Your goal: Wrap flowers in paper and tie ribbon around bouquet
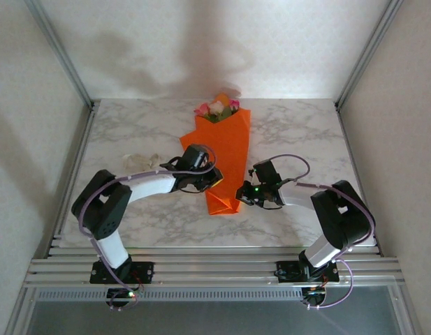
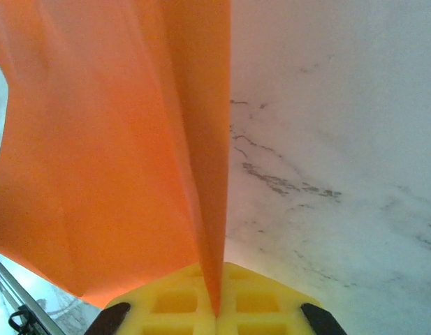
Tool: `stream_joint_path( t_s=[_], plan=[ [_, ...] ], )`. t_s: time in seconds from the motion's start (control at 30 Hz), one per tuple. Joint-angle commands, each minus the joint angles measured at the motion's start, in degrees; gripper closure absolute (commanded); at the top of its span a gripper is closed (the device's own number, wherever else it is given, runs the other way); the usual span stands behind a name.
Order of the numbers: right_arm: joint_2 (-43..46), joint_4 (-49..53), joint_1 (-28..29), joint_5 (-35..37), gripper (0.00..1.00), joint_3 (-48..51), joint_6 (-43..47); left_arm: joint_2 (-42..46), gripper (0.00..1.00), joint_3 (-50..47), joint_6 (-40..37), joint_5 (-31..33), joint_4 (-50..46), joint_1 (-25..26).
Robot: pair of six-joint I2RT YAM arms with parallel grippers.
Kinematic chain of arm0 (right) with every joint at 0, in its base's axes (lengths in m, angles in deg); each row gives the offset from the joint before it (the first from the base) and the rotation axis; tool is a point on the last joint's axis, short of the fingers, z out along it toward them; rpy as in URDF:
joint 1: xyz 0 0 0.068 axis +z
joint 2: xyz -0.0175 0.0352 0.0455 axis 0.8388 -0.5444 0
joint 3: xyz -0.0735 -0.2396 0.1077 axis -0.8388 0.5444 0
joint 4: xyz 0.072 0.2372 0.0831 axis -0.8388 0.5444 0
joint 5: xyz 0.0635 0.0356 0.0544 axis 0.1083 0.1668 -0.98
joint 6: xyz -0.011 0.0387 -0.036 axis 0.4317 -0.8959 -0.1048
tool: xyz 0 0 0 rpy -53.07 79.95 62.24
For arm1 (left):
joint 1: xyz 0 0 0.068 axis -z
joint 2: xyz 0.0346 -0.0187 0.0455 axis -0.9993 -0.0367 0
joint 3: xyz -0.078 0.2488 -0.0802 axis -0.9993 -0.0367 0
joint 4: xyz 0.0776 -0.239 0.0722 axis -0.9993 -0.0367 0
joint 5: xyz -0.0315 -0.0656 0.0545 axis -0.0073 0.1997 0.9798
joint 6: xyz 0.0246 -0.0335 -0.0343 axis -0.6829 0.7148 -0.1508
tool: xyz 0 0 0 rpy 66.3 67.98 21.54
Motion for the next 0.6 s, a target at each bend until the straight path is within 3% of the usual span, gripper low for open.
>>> stream_joint_path(
  t_s=[0.0,0.17,0.3,0.33,0.47,0.57],
  plan=[
    [0.94,-0.61,-0.47,-0.18,1.00,0.76,-0.27,2.30,0.87,-2.71,3.17,-2.25,-3.67,1.18],
    [1.02,-0.75,-0.46,-0.91,1.00,0.84,-0.36,-0.84,0.89,-5.13,5.39,-4.49,1.02,2.46],
    [2.01,-0.44,-0.46,-1.07,1.00,1.02,0.18,-4.10,0.95,-7.57,4.78,-1.69,2.42,2.95],
    [2.27,-0.35,-0.50,-0.99,0.97,1.02,0.74,-5.46,0.96,-7.47,3.61,-0.86,1.57,3.00],
    [1.82,-1.82,-3.09,-0.91,0.61,0.58,2.67,-7.88,1.00,-7.55,1.38,0.54,0.06,3.46],
    [-0.87,-2.28,-5.38,-1.68,0.53,-1.84,4.72,-7.77,1.00,-7.55,0.57,1.03,-0.34,3.53]
  ],
)
